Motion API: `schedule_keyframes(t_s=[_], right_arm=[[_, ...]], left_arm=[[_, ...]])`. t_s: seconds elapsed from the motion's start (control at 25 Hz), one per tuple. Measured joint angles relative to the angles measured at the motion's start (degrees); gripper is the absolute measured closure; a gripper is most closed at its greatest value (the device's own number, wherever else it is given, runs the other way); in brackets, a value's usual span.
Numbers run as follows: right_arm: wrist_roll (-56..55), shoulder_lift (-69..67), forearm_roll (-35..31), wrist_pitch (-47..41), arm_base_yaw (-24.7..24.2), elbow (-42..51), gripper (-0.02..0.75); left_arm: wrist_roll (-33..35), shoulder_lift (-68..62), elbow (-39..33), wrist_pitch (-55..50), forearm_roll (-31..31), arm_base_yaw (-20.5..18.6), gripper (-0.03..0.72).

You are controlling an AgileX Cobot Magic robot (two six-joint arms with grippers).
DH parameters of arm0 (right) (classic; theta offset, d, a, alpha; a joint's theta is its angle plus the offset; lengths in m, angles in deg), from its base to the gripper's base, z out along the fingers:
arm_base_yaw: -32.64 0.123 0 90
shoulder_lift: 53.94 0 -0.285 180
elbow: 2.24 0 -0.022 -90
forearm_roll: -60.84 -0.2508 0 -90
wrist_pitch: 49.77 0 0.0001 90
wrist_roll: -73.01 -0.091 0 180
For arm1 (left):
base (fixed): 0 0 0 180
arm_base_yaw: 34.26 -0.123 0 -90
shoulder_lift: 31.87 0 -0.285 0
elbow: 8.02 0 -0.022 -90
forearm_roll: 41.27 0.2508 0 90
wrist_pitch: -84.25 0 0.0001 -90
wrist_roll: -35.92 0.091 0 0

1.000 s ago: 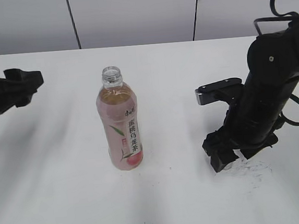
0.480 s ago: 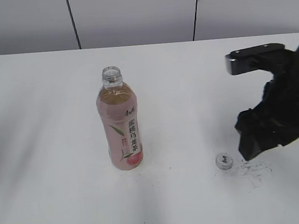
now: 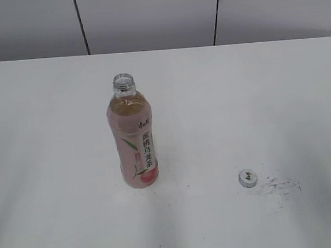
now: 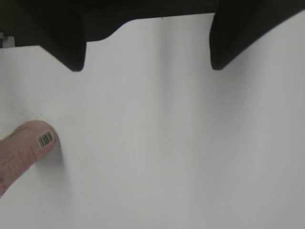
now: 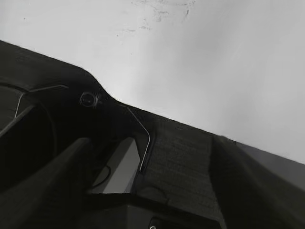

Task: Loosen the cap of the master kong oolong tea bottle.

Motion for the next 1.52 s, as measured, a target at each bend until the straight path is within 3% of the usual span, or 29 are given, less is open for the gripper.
schedule_keyframes(t_s=[0.36, 0.72, 1.36, 1.52], right_arm=[[1.4, 27.7, 2.6, -1.0, 0.0, 5.4, 0.16], [3.6, 50.5, 3.5, -0.6, 0.0, 7.8, 0.16], [3.9, 52.0, 4.1, -0.4, 0.0, 7.8, 0.16], [4.0, 52.0, 4.1, -0.4, -4.0, 7.8, 0.16]], left_arm=[[3.2, 19.3, -3.7, 0.2, -1.0, 0.0, 0.251], [8.5, 24.4, -3.9, 1.1, -3.7, 0.0, 0.264], [9.6, 24.4, -3.9, 1.4, -4.5, 0.0, 0.27], [9.6, 24.4, -3.9, 1.4, -4.5, -0.1, 0.27]])
